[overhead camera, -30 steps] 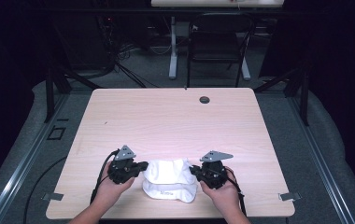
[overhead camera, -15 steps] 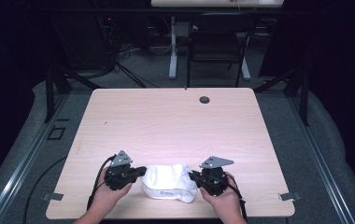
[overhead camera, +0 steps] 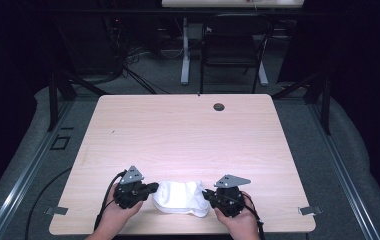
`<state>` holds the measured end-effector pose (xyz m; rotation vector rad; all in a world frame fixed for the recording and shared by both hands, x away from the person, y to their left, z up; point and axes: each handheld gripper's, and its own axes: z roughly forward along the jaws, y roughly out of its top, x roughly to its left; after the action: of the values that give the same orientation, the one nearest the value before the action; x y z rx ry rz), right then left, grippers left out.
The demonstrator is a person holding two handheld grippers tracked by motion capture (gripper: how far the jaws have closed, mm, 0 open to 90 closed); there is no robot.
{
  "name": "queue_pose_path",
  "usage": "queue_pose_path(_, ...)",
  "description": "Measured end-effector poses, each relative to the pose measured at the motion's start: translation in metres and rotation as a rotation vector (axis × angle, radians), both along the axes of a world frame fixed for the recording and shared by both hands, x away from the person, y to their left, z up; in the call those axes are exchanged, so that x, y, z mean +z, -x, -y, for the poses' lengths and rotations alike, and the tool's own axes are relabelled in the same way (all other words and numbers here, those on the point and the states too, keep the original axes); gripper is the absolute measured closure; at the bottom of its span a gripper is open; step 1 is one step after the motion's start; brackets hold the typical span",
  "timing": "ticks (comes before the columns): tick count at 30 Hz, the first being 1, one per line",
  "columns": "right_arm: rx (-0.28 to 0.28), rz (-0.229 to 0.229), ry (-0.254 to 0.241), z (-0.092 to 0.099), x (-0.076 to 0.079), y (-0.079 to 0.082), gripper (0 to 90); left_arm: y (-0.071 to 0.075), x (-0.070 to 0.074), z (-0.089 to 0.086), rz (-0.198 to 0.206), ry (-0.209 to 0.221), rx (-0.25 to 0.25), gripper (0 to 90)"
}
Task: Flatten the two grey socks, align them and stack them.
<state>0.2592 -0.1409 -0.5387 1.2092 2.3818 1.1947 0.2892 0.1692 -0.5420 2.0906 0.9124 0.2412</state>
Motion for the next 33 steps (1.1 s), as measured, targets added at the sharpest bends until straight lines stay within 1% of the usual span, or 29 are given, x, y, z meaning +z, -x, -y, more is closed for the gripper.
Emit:
queue_pose_path(2, 0.004, -0.006, 0.004, -0.001, -0.001, 0.001, 86.2, 0.001, -0.001, 0.0, 0.002, 0.003, 0.004, 87.5)
queue_pose_path(3, 0.001, -0.007, -0.003, -0.002, -0.003, 0.001, 86.2, 0.001, -0.001, 0.0, 0.001, 0.002, 0.0, 87.5)
queue_pose_path(4, 0.006, -0.011, 0.008, -0.002, -0.003, 0.002, 86.2, 0.002, -0.001, -0.001, 0.0, 0.001, -0.003, 87.5)
queue_pose_path(6, 0.009, -0.008, 0.005, -0.003, -0.004, 0.003, 86.2, 0.002, -0.002, -0.001, -0.004, -0.001, -0.003, 87.5)
queue_pose_path(8, 0.014, -0.013, 0.013, -0.002, -0.003, 0.004, 86.2, 0.002, -0.002, -0.001, -0.005, -0.002, -0.004, 87.5)
queue_pose_path(10, 0.01, -0.011, 0.006, -0.002, -0.003, 0.005, 86.2, 0.003, -0.003, -0.001, -0.005, -0.008, -0.011, 87.5)
queue_pose_path(11, 0.014, -0.014, 0.011, -0.001, -0.003, 0.005, 86.1, 0.003, -0.003, -0.001, -0.005, -0.012, -0.012, 87.5)
queue_pose_path(17, 0.007, -0.02, -0.005, 0.002, -0.003, 0.006, 86.2, 0.005, -0.004, -0.001, -0.012, -0.007, -0.011, 87.5)
queue_pose_path(19, 0.01, -0.026, -0.001, 0.002, -0.003, 0.007, 86.2, 0.005, -0.005, -0.001, -0.018, -0.006, -0.009, 87.5)
queue_pose_path(22, 0.016, -0.039, 0.009, 0.002, -0.004, 0.007, 86.1, 0.004, -0.008, 0.0, -0.017, -0.018, -0.013, 87.5)
queue_pose_path(24, 0.015, -0.04, 0.007, 0.001, -0.005, 0.007, 86.1, 0.003, -0.009, 0.0, -0.013, -0.027, -0.011, 87.4)
queue_pose_path(27, 0.011, -0.047, 0.01, 0.002, -0.006, 0.006, 86.2, 0.002, -0.011, -0.001, -0.017, -0.03, -0.011, 87.2)
queue_pose_path(28, 0.015, -0.052, 0.02, 0.003, -0.007, 0.006, 86.1, 0.001, -0.012, -0.001, -0.021, -0.028, -0.011, 87.1)
queue_pose_path(29, 0.011, -0.054, 0.019, 0.002, -0.007, 0.006, 86.1, 0.002, -0.013, 0.0, -0.027, -0.026, -0.012, 87.0)
queue_pose_path(30, 0.017, -0.057, 0.023, 0.003, -0.008, 0.005, 86.2, 0.002, -0.014, 0.0, -0.023, -0.035, -0.015, 86.9)
queue_pose_path(31, 0.013, -0.057, 0.017, 0.003, -0.009, 0.005, 86.1, 0.002, -0.015, 0.001, -0.023, -0.037, -0.017, 86.8)
queue_pose_path(33, 0.011, -0.062, 0.023, 0.003, -0.01, 0.005, 86.2, 0.002, -0.016, 0.003, -0.02, -0.046, -0.02, 86.6)
